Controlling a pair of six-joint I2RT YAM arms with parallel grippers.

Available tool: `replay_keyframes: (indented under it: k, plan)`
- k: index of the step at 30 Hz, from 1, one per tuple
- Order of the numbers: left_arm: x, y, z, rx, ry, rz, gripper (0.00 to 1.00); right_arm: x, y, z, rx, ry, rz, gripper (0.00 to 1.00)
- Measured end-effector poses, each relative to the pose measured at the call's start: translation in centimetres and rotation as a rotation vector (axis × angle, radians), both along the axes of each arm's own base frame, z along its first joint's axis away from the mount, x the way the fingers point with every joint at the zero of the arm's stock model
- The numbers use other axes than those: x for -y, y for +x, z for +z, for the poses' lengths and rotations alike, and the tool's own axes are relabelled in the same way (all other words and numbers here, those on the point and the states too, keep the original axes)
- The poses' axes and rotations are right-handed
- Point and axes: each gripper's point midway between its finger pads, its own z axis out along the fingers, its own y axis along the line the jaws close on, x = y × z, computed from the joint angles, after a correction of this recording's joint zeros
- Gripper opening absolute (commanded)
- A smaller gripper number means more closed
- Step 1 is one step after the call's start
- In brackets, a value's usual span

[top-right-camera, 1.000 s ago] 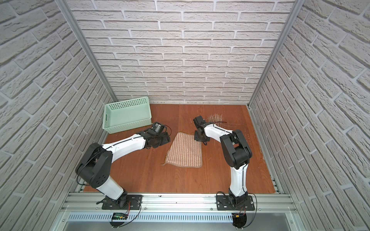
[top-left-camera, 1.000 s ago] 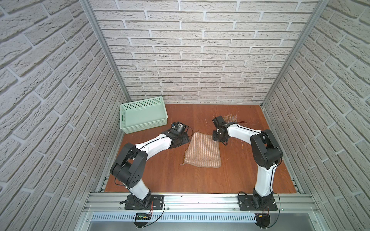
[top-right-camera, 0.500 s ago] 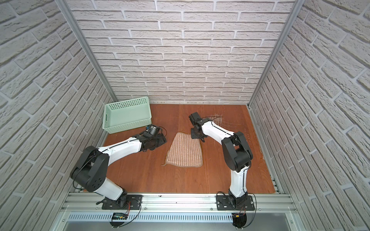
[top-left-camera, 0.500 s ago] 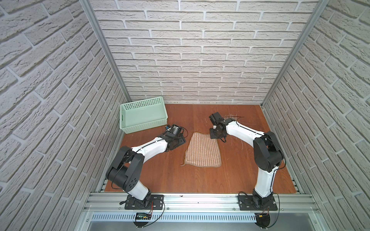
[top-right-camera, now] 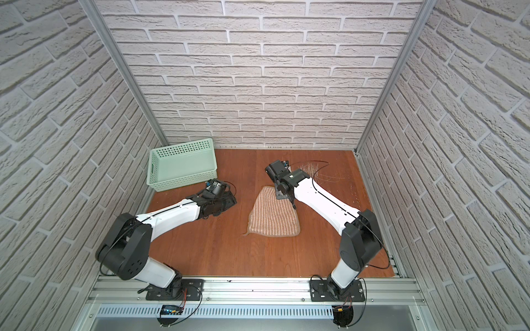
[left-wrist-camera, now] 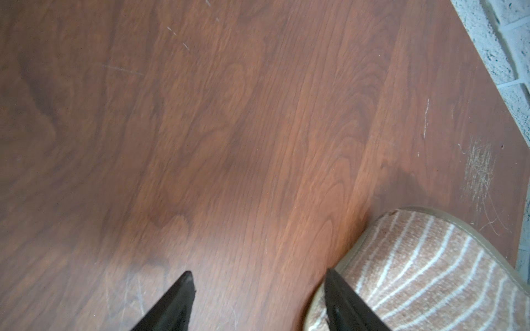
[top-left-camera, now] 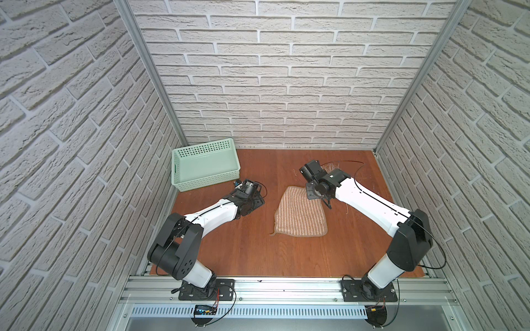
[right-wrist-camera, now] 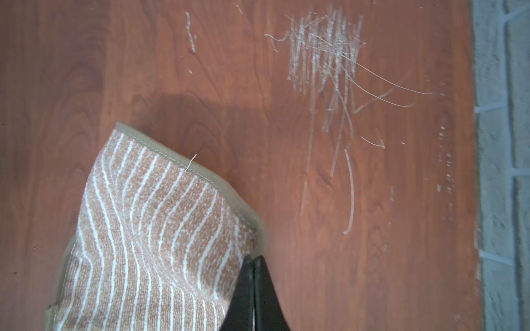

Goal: Fold the square dishcloth
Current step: Adjust the cleaning item at the center of the board.

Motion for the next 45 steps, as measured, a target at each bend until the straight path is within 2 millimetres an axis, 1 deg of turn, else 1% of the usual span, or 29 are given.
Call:
replay_keyframes:
  k: [2, 4, 7, 8, 11, 14, 16, 18, 22, 24, 29, 34, 39, 41, 45]
  plan:
    - [1.1, 0.2, 0.4, 0.009, 0.003, -0.030, 0.65, 1.4, -0.6, 0.5, 0.013, -0.037, -0.029, 0.03]
    - [2.7, 0.6, 0.7, 0.020, 0.006, -0.071, 0.62, 2.4, -1.2, 0.3, 0.013, -0.072, -0.053, 0.03]
    - [5.3, 1.0, 0.4, 0.022, 0.004, -0.137, 0.56, 3.5, -1.9, -1.1, -0.015, -0.118, -0.071, 0.03]
    - [6.3, 1.0, 0.2, 0.017, 0.004, -0.163, 0.56, 3.8, -2.2, -1.6, -0.027, -0.131, -0.077, 0.03]
    - [9.4, 0.8, -0.8, -0.003, 0.009, -0.247, 0.55, 4.3, -2.6, -2.5, -0.050, -0.150, -0.087, 0.03]
    - [12.6, 0.3, -1.7, -0.018, 0.014, -0.330, 0.54, 4.4, -2.6, -2.5, -0.046, -0.147, -0.092, 0.03]
    - [14.1, -0.1, -2.3, -0.030, 0.018, -0.371, 0.52, 4.4, -2.5, -2.7, -0.045, -0.144, -0.095, 0.03]
    - [15.1, -0.6, -2.9, -0.042, 0.020, -0.400, 0.51, 4.6, -2.5, -2.9, -0.048, -0.145, -0.098, 0.03]
    - [15.0, -1.1, -4.3, -0.085, 0.036, -0.410, 0.49, 4.9, -2.7, -3.4, -0.056, -0.146, -0.109, 0.03]
    - [15.3, -0.9, -4.2, -0.085, 0.035, -0.411, 0.47, 5.1, -2.7, -3.6, -0.058, -0.143, -0.119, 0.03]
    - [15.5, -0.9, -4.5, -0.091, 0.036, -0.413, 0.36, 5.7, -2.9, -3.9, -0.058, -0.118, -0.137, 0.03]
    - [16.2, -1.4, -4.7, -0.091, 0.038, -0.427, 0.34, 6.1, -2.5, -3.7, -0.039, -0.091, -0.159, 0.03]
    - [17.5, -2.4, -4.8, -0.069, 0.103, -0.445, 0.34, 6.5, -2.4, -4.7, -0.044, -0.066, -0.174, 0.03]
    - [17.6, -2.7, -4.9, -0.059, 0.142, -0.444, 0.30, 6.6, -2.5, -5.4, -0.053, -0.057, -0.178, 0.03]
    - [17.0, -3.0, -5.2, -0.053, 0.202, -0.428, 0.13, 6.7, -2.6, -6.3, -0.062, -0.036, -0.187, 0.03]
